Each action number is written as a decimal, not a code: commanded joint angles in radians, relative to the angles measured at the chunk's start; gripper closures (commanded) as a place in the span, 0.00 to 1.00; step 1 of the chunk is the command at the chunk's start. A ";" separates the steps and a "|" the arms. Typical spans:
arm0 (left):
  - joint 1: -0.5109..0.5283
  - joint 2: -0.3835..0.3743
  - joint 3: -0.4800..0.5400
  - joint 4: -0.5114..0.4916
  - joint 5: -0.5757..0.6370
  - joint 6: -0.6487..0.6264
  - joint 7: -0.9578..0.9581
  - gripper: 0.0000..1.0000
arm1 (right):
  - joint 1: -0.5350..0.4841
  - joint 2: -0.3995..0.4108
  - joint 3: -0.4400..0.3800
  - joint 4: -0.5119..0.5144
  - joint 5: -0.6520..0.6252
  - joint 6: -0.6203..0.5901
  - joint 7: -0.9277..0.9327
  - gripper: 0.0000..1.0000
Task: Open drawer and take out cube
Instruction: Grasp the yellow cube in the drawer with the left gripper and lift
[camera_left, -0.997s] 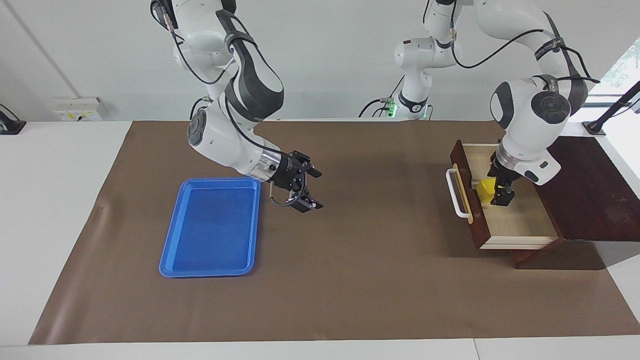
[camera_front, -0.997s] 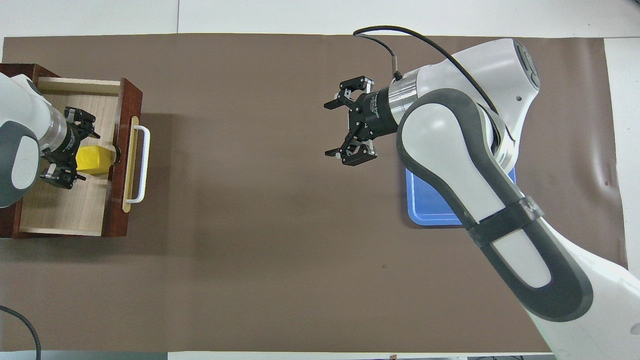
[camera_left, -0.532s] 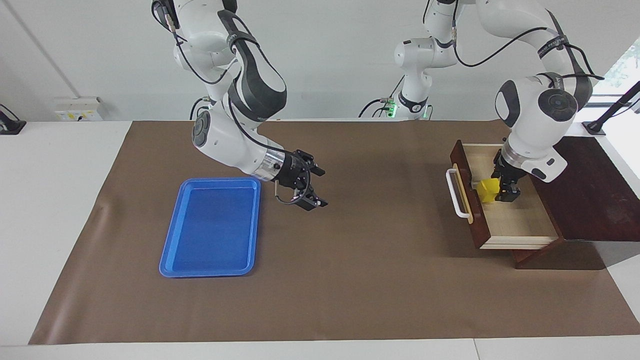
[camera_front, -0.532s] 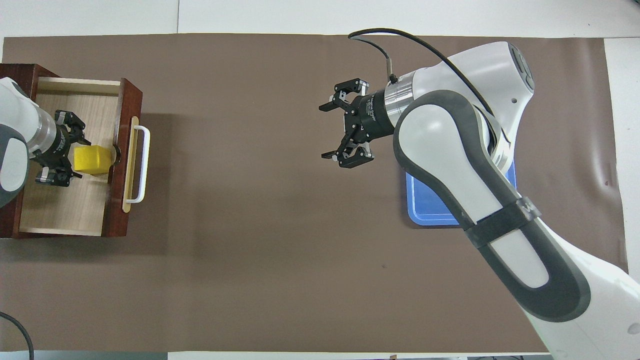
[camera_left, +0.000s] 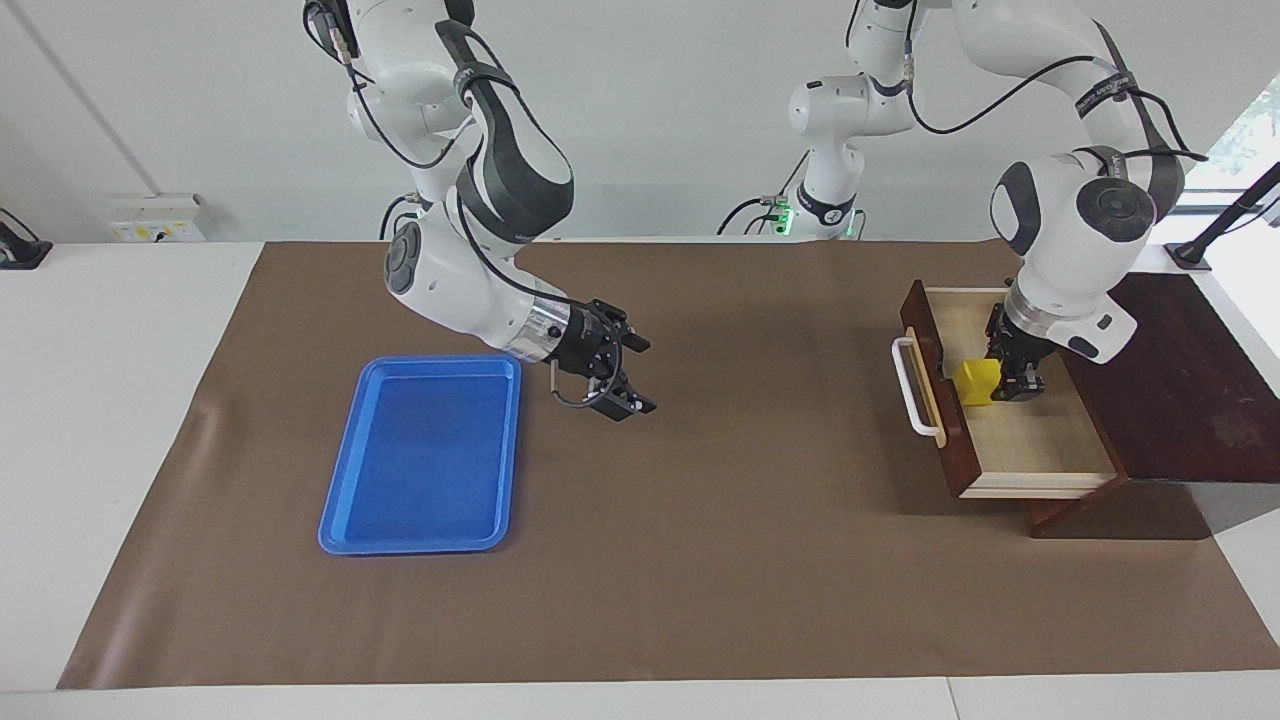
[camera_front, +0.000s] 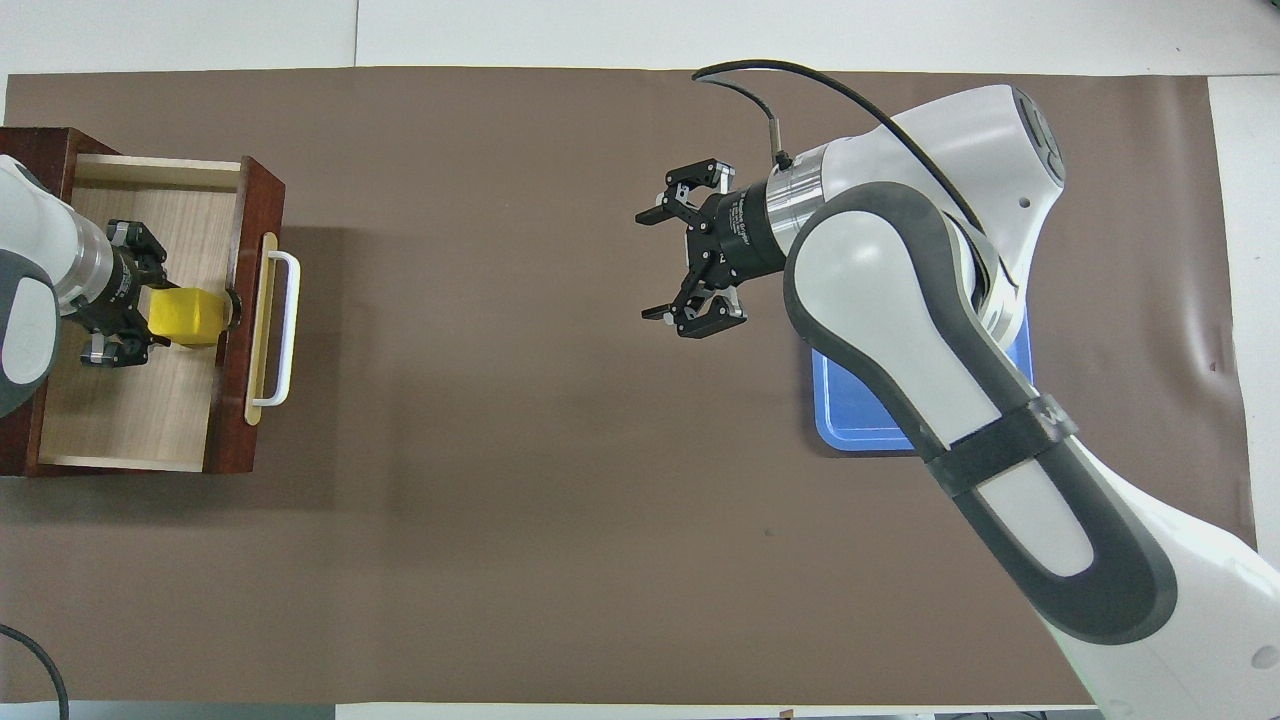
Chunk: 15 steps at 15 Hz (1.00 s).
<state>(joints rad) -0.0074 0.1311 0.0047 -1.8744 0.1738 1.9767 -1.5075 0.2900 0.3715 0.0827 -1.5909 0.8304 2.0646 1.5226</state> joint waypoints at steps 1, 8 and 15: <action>0.006 -0.015 0.000 -0.004 0.007 0.034 -0.023 1.00 | 0.000 -0.013 0.000 -0.024 0.026 0.006 -0.036 0.00; -0.006 0.028 0.000 0.288 -0.100 -0.175 -0.033 1.00 | -0.003 -0.011 0.000 -0.018 0.026 0.005 -0.036 0.00; -0.207 0.027 -0.003 0.316 -0.148 -0.231 -0.357 1.00 | -0.002 -0.011 0.000 -0.023 0.026 0.006 -0.036 0.00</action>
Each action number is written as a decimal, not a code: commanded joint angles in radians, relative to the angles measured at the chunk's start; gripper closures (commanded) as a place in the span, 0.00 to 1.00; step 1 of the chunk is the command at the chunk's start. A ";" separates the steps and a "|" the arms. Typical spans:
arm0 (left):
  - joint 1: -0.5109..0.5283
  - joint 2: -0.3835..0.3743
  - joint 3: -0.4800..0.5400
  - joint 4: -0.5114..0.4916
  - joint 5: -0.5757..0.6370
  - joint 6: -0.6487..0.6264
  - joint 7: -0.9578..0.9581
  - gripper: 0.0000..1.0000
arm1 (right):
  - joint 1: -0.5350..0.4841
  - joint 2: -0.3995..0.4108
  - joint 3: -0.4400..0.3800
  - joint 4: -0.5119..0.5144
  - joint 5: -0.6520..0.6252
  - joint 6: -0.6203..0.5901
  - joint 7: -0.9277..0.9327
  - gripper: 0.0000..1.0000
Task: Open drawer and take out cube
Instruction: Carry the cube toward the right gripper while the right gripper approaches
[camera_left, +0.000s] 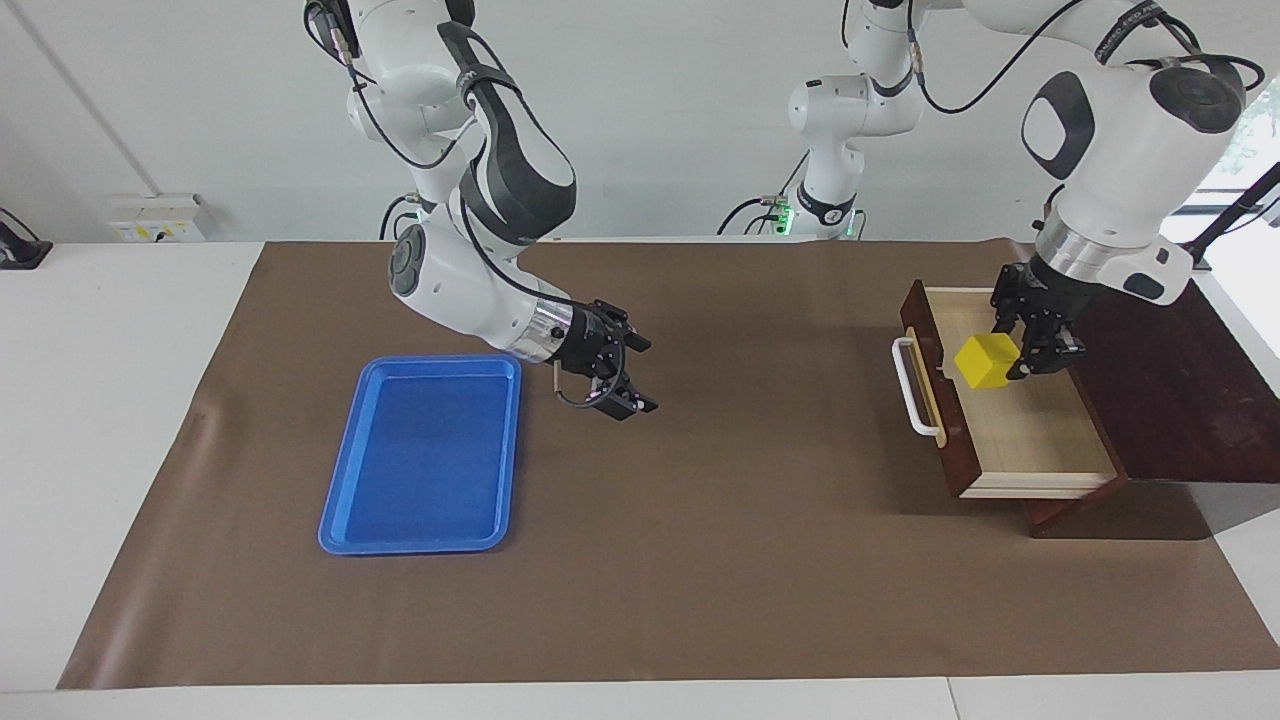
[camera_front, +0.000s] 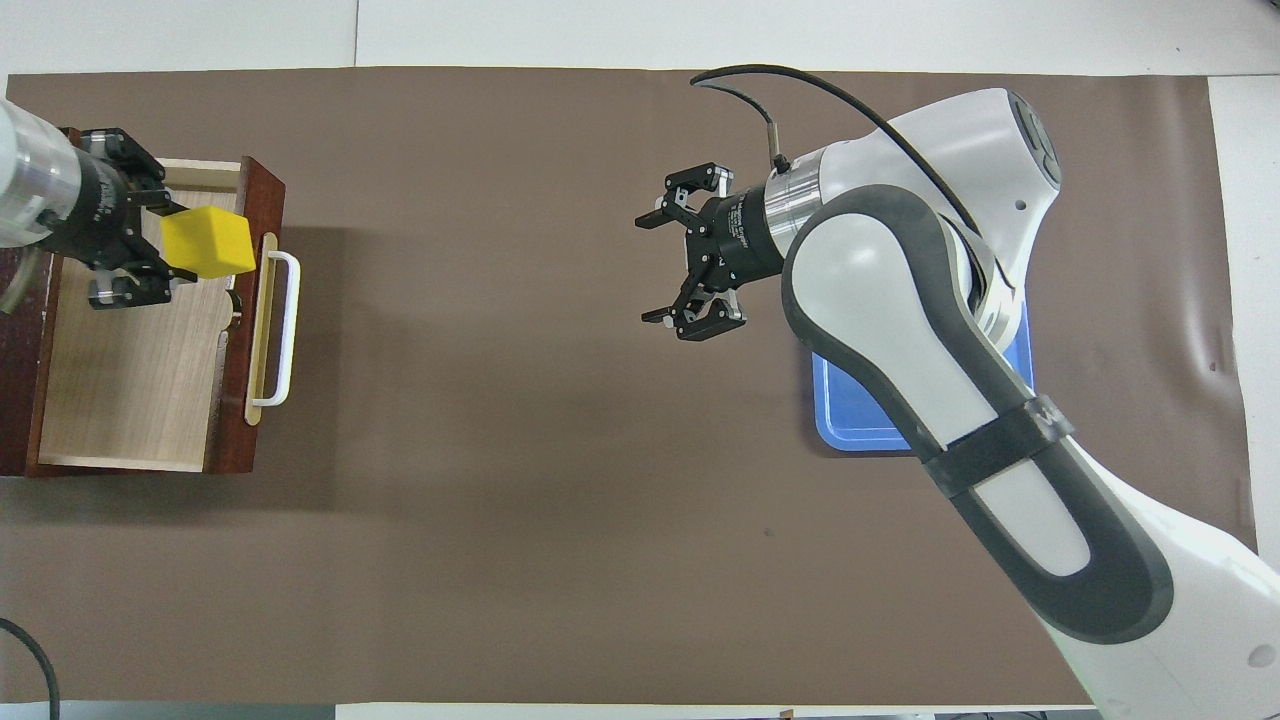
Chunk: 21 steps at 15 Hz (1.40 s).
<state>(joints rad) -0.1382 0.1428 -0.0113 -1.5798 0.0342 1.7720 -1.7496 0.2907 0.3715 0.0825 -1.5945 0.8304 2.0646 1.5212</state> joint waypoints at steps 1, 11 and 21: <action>-0.115 0.014 0.013 0.017 -0.008 -0.032 -0.146 1.00 | -0.002 -0.011 0.000 -0.019 0.026 0.006 -0.035 0.00; -0.354 0.158 0.017 0.121 -0.077 -0.063 -0.418 1.00 | -0.005 -0.009 0.000 -0.021 0.030 0.008 -0.027 0.00; -0.416 0.170 0.020 0.127 -0.062 -0.048 -0.478 1.00 | 0.031 0.018 0.000 0.019 -0.005 0.000 -0.091 0.00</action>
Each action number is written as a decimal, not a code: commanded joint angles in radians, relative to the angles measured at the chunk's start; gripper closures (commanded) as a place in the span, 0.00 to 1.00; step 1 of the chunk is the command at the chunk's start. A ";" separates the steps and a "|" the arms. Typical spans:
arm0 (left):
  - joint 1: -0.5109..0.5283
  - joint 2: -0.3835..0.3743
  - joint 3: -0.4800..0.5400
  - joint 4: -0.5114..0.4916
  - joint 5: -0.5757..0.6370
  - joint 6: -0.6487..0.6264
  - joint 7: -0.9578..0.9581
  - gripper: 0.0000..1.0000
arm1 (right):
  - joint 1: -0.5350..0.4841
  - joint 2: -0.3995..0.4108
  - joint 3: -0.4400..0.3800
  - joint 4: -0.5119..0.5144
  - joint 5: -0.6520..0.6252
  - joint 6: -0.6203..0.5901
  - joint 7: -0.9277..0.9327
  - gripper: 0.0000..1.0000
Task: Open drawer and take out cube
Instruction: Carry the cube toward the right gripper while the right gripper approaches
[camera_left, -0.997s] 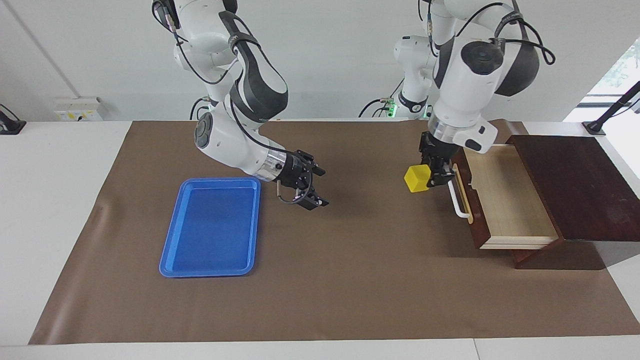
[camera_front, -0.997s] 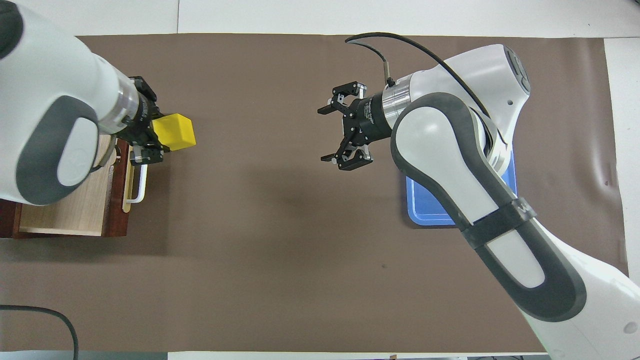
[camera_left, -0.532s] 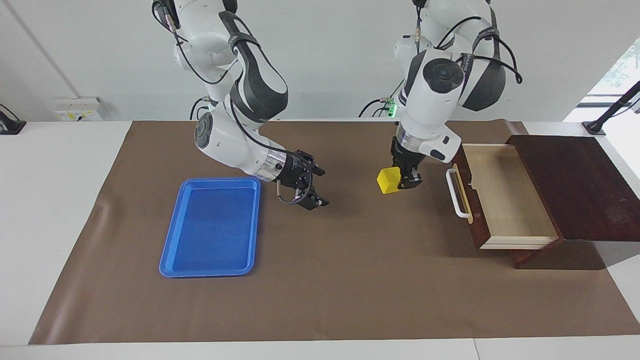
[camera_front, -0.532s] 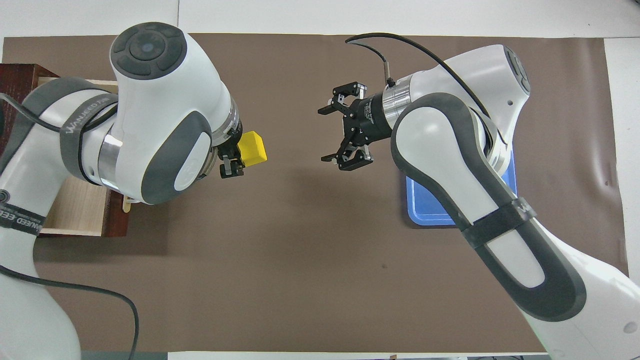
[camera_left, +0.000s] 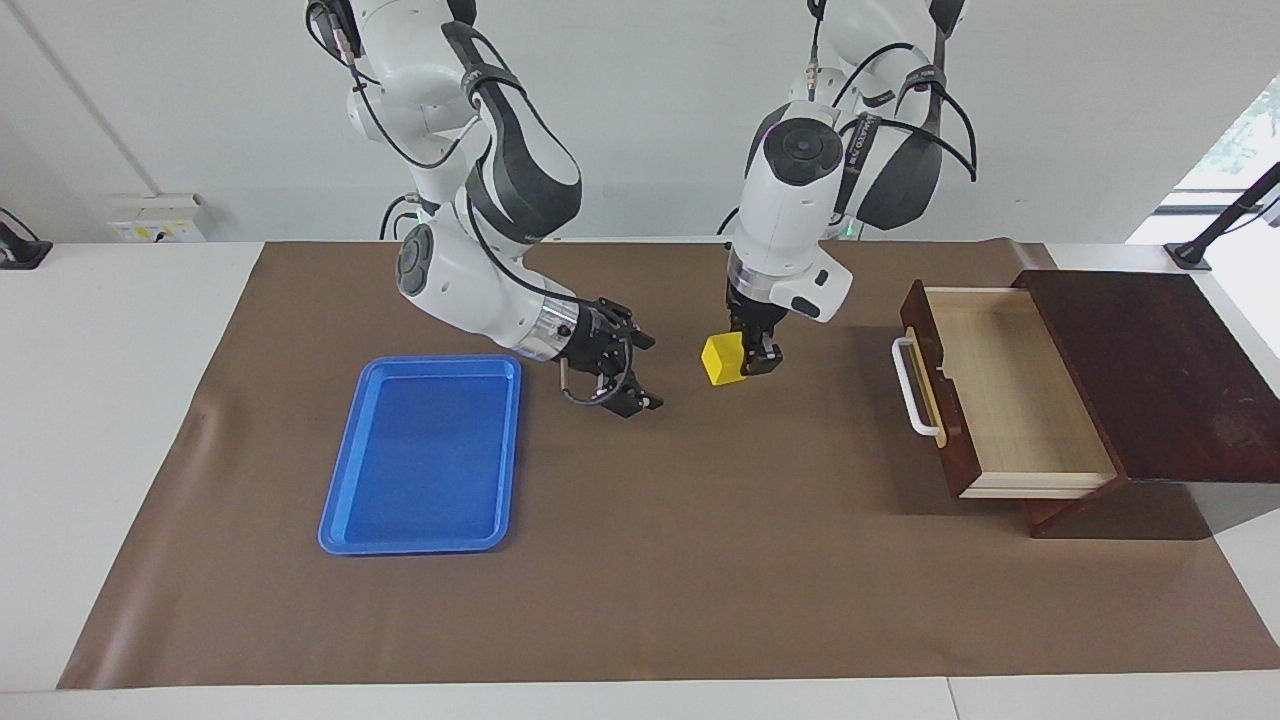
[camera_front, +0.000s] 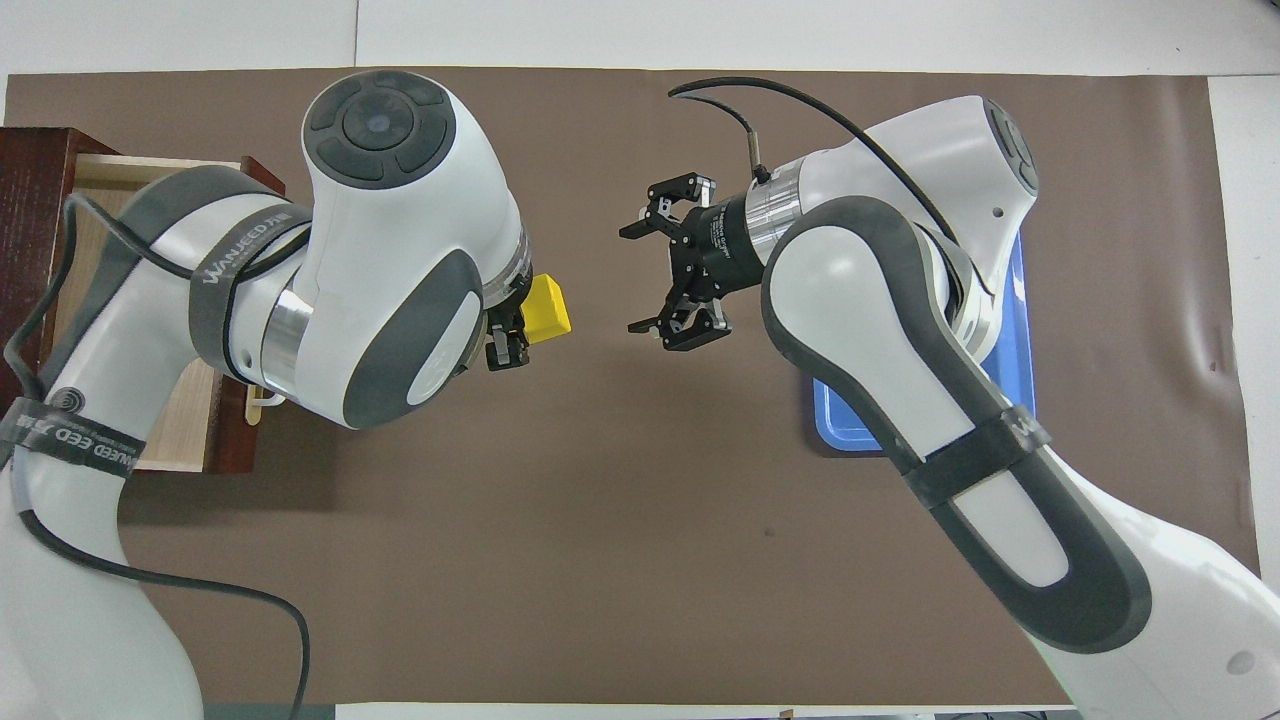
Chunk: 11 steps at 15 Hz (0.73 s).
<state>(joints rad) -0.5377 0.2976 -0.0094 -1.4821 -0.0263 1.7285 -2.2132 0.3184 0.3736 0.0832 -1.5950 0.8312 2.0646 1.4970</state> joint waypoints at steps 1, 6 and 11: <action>-0.016 0.015 0.017 0.029 -0.001 -0.004 -0.023 1.00 | 0.007 0.018 0.001 0.026 -0.029 -0.014 -0.089 0.00; -0.047 0.015 0.017 0.031 0.008 0.022 -0.077 1.00 | 0.036 0.038 0.001 0.050 -0.063 -0.020 -0.092 0.00; -0.048 0.015 0.017 0.029 0.016 0.023 -0.082 1.00 | 0.051 0.064 0.000 0.098 -0.061 -0.026 -0.084 0.00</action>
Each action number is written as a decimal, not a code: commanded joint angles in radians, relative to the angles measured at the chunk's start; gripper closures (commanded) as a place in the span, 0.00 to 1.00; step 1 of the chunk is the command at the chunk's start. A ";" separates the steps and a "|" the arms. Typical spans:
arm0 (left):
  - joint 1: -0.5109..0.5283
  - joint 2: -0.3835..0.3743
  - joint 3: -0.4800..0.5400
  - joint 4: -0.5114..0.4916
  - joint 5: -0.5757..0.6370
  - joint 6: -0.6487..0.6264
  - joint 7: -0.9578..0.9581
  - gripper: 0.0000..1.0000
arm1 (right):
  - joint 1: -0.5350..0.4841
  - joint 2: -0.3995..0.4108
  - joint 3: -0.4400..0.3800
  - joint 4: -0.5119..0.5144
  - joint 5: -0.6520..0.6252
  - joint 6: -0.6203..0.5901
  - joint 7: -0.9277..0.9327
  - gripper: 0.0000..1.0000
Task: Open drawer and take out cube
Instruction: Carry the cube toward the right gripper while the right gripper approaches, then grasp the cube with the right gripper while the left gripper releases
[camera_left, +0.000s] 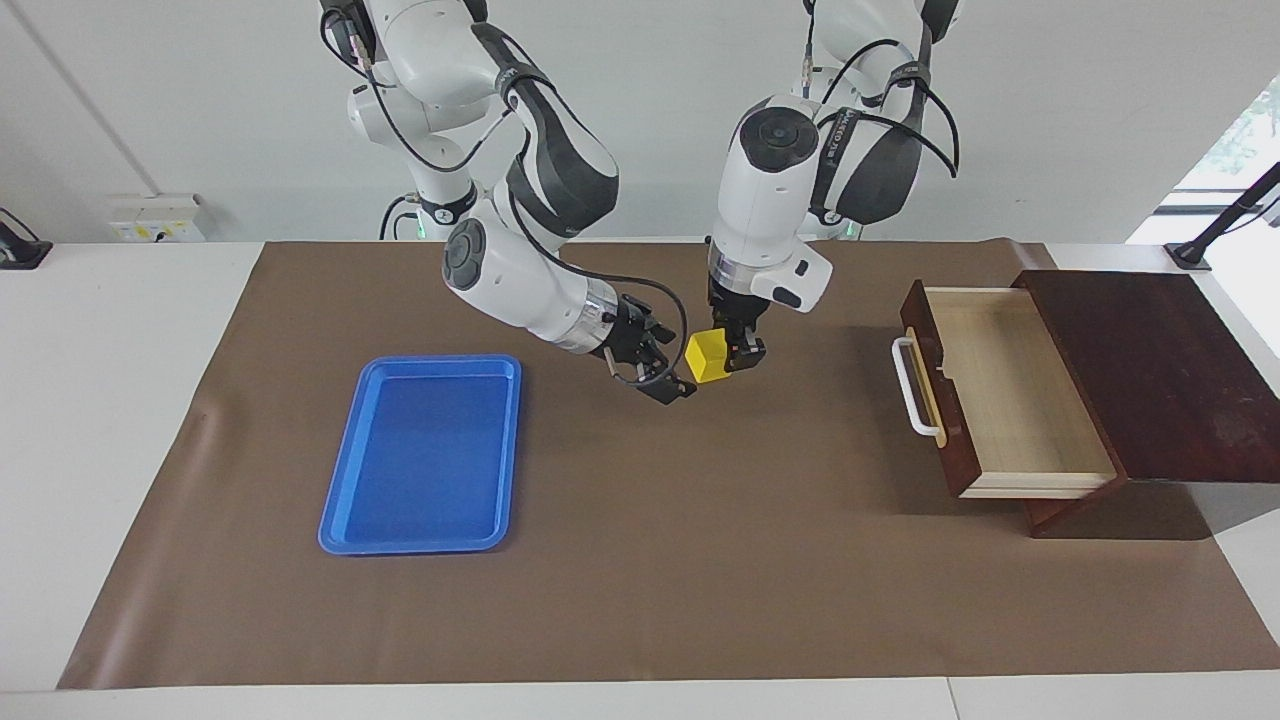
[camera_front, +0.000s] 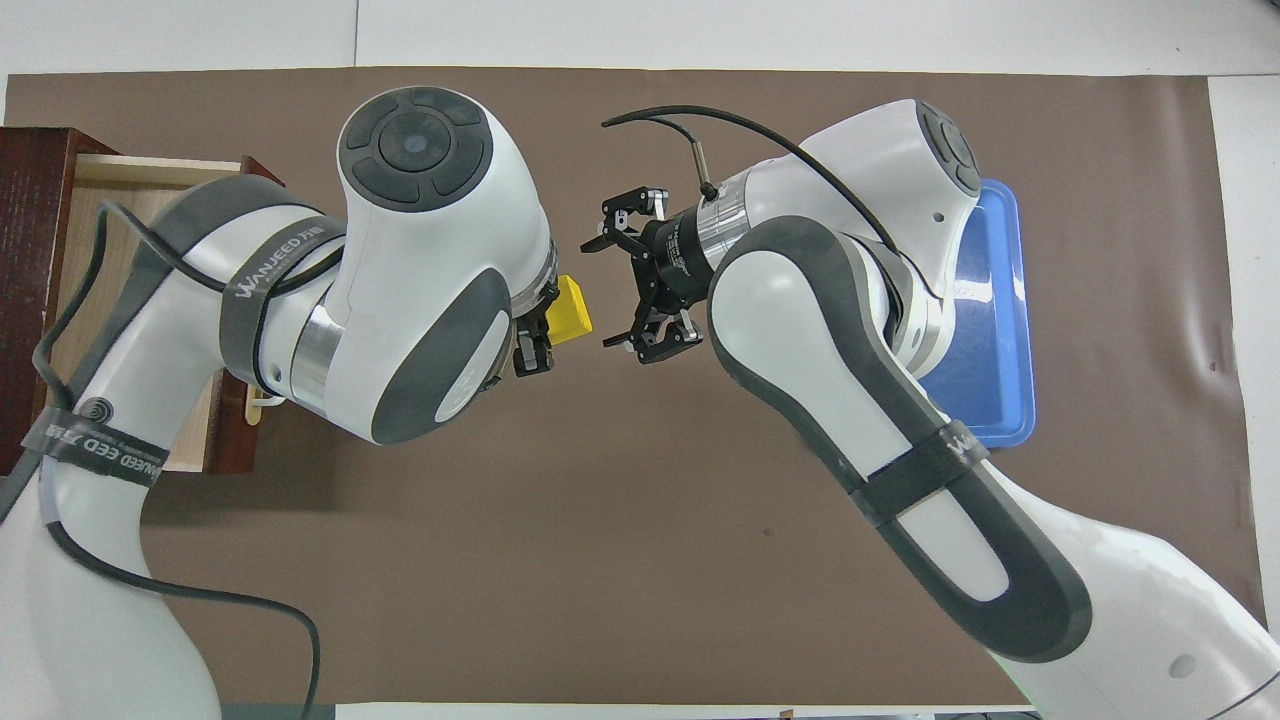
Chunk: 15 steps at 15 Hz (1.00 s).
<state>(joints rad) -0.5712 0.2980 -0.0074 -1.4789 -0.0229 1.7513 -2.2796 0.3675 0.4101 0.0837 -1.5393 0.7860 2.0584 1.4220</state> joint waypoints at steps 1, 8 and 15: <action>-0.015 0.015 0.015 0.026 0.012 0.004 -0.015 1.00 | 0.002 0.027 0.001 0.042 -0.016 -0.020 -0.008 0.00; -0.019 0.013 0.015 0.025 0.018 0.016 -0.026 1.00 | 0.039 0.070 -0.002 0.096 -0.017 -0.017 0.054 0.01; -0.018 0.013 0.015 0.020 0.020 0.017 -0.027 1.00 | 0.044 0.069 -0.002 0.096 -0.034 -0.011 0.063 0.39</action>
<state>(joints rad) -0.5718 0.2991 -0.0068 -1.4788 -0.0201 1.7669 -2.2894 0.4068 0.4629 0.0835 -1.4720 0.7815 2.0548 1.4584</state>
